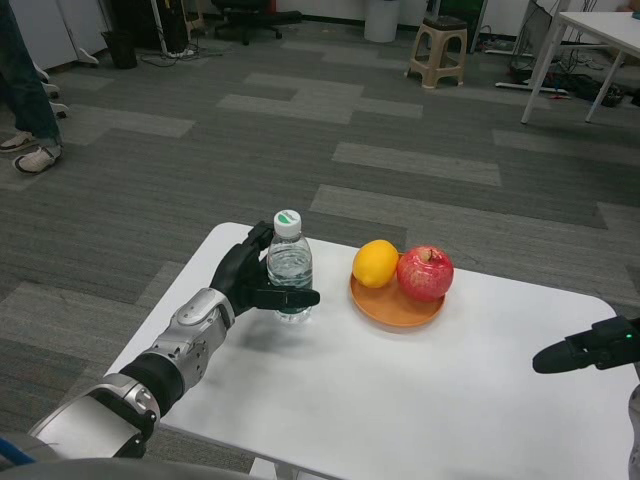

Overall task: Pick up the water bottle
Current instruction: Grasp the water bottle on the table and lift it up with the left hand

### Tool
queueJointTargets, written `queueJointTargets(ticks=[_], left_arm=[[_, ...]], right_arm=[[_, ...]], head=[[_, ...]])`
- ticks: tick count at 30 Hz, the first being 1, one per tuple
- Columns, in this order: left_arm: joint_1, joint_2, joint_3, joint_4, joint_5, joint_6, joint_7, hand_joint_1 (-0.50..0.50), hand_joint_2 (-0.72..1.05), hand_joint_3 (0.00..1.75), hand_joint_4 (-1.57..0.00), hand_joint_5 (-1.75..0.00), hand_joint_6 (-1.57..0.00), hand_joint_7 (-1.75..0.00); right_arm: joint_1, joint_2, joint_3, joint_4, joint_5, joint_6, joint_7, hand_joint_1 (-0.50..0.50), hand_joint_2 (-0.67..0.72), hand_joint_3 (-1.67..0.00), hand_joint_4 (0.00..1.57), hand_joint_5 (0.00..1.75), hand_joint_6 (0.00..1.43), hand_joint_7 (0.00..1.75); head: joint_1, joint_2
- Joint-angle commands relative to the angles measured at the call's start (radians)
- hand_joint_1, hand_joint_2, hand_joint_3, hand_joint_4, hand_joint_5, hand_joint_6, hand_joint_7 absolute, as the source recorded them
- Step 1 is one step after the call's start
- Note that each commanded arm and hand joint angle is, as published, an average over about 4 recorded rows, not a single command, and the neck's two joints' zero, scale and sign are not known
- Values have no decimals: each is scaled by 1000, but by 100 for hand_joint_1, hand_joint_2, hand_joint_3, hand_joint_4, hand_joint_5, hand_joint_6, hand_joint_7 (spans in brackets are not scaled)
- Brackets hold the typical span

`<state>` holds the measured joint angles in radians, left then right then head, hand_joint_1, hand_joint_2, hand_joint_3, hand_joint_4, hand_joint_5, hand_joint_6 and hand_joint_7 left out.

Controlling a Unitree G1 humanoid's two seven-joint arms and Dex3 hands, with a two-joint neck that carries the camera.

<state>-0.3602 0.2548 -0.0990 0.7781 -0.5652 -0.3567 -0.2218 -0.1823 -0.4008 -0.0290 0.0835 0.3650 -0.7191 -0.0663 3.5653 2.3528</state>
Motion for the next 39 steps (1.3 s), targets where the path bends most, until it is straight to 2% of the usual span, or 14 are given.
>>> queueJointTargets(ticks=[1,8,11,15,19,23,27,32,37,39], left_arm=[[-10,1,-14,6,-21,-16,-4,49,18,9,-25,-175,0,-168],[-10,1,-25,1,-31,-34,-5,50,16,9,-32,-175,0,-168],[-7,1,-25,-2,-42,-34,-7,50,16,15,-36,-175,0,-168],[-1,2,-25,-28,-56,-34,-16,50,7,17,-46,-175,-1,-168],[1,4,-29,-53,-74,-34,-24,50,7,15,-52,-175,-3,-168],[4,6,-32,-75,-89,-34,-33,50,12,13,-52,-175,-3,-168],[7,8,-35,-97,-104,-34,-38,50,16,17,-56,-175,-3,-168],[5,15,-53,-100,-106,-34,-39,50,16,17,-41,-175,-1,-168],[1,13,-58,-72,-96,-34,-38,50,29,17,-21,-175,0,-168],[1,12,-59,-61,-91,-34,-37,50,38,17,-13,-175,0,-161]], right_arm=[[12,4,-3,3,12,-11,-4,-42,69,0,0,0,0,0],[12,4,-1,4,12,-11,-6,-42,72,0,0,0,0,0],[12,4,1,4,12,-11,-6,-39,72,0,0,0,0,0],[11,4,4,4,12,-11,-6,-38,71,0,0,0,0,0],[11,4,5,4,12,-11,-6,-34,72,0,0,0,0,0],[11,5,6,4,12,-11,-6,-33,72,0,0,0,0,0],[11,5,7,4,12,-11,-6,-33,72,0,0,0,0,0],[11,5,8,5,12,-11,-6,-33,72,0,0,0,0,0],[11,7,6,5,12,-11,-6,-33,72,0,0,0,0,0],[11,7,6,4,12,-12,-7,-33,72,0,0,0,0,0]], head=[[0,0],[2,2],[4,3],[5,4],[9,4],[10,6],[11,6],[10,10],[7,5],[8,4]])
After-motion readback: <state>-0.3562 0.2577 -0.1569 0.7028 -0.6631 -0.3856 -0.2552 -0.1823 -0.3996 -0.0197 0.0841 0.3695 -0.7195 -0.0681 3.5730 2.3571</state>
